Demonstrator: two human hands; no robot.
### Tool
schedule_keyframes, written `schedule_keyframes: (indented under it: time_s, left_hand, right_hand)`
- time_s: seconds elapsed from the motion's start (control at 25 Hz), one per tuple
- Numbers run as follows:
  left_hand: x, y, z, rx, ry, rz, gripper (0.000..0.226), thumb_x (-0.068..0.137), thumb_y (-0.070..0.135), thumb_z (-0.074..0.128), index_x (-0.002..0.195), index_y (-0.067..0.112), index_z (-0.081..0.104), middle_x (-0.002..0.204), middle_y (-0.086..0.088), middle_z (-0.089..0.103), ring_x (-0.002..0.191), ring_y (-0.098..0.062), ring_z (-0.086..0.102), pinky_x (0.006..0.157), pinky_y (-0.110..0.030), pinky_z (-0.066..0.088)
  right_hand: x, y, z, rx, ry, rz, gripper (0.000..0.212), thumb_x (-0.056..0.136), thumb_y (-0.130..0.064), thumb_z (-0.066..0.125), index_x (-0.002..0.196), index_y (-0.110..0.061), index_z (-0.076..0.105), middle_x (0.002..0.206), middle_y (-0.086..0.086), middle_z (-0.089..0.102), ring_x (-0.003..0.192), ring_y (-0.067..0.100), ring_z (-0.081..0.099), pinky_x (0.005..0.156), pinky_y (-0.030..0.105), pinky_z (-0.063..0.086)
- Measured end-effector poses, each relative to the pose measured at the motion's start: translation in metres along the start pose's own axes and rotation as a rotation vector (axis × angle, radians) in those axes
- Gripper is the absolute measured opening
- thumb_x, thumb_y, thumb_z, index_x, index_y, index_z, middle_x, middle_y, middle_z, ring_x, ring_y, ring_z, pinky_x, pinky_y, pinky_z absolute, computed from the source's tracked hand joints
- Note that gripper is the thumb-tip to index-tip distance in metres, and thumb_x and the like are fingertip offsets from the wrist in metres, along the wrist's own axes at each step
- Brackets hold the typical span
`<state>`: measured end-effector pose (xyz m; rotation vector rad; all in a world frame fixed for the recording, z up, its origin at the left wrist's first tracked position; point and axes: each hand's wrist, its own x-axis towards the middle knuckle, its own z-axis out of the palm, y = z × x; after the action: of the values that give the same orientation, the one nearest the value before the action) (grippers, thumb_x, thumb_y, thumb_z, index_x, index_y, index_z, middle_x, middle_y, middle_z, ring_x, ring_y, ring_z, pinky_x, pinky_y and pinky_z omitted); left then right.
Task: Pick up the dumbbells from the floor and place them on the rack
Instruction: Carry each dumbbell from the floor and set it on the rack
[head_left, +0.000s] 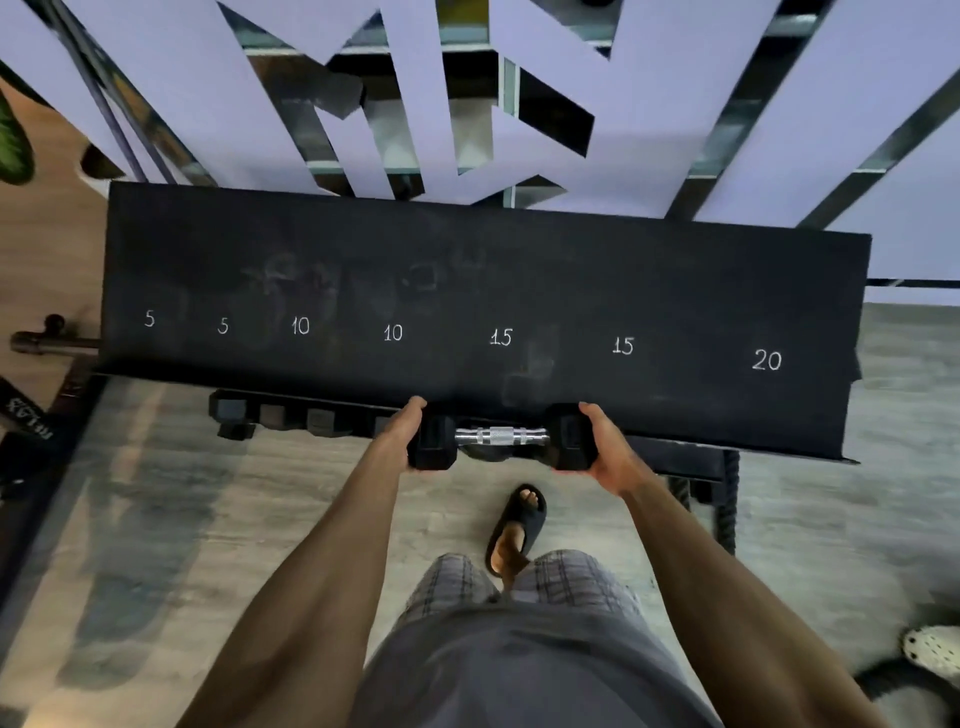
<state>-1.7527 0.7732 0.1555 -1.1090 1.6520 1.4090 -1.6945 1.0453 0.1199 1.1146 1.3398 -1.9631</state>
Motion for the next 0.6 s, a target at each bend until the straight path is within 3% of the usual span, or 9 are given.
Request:
schedule_keyframes:
  time_s: [0.12,0.28,0.4,0.48,0.6]
  left_hand:
    - [0.035,0.034,-0.007,-0.013,0.041,-0.025,0.060,0.078,0.057,0.058,0.121,0.016,0.062,0.115,-0.012,0.070,0.095,-0.031,0.068,0.080,-0.044,0.058]
    - [0.079,0.061,-0.022,0.017,0.084,0.004,0.101,0.042,0.072,0.079,0.125,0.018,0.062,0.120,-0.006,0.067,0.106,-0.029,0.066,0.093,-0.048,0.054]
    - [0.106,0.079,-0.036,0.019,0.089,0.004,0.120,0.022,0.069,0.088,0.127,0.018,0.061,0.124,-0.005,0.065,0.108,-0.028,0.066,0.090,-0.049,0.056]
    - [0.126,0.089,-0.050,0.025,0.072,-0.022,0.121,0.018,0.066,0.091,0.126,0.020,0.061,0.123,-0.004,0.066,0.104,-0.027,0.068,0.084,-0.050,0.058]
    - [0.128,0.116,-0.070,0.060,0.032,-0.033,0.100,0.032,0.061,0.092,0.118,0.019,0.063,0.118,-0.004,0.067,0.101,-0.028,0.068,0.085,-0.049,0.058]
  right_hand:
    - [0.028,-0.039,0.025,-0.011,0.000,0.044,0.039,0.092,-0.044,0.053,0.122,-0.019,0.059,0.114,0.014,0.068,0.102,0.033,0.066,0.085,0.061,0.055]
    - [0.055,-0.070,0.059,-0.040,0.006,0.043,0.035,0.094,-0.042,0.052,0.120,-0.018,0.055,0.112,0.014,0.066,0.100,0.033,0.066,0.080,0.059,0.057]
    - [0.079,-0.085,0.083,-0.086,0.041,0.045,0.055,0.085,-0.048,0.060,0.128,-0.015,0.049,0.117,0.016,0.064,0.101,0.034,0.067,0.073,0.059,0.059]
    - [0.093,-0.090,0.104,-0.137,0.062,0.024,0.057,0.086,-0.052,0.063,0.125,-0.013,0.047,0.113,0.015,0.064,0.099,0.031,0.067,0.078,0.058,0.058]
    - [0.109,-0.090,0.134,-0.247,0.091,0.011,0.065,0.075,-0.059,0.075,0.119,-0.015,0.055,0.107,0.008,0.070,0.095,0.024,0.071,0.081,0.047,0.060]
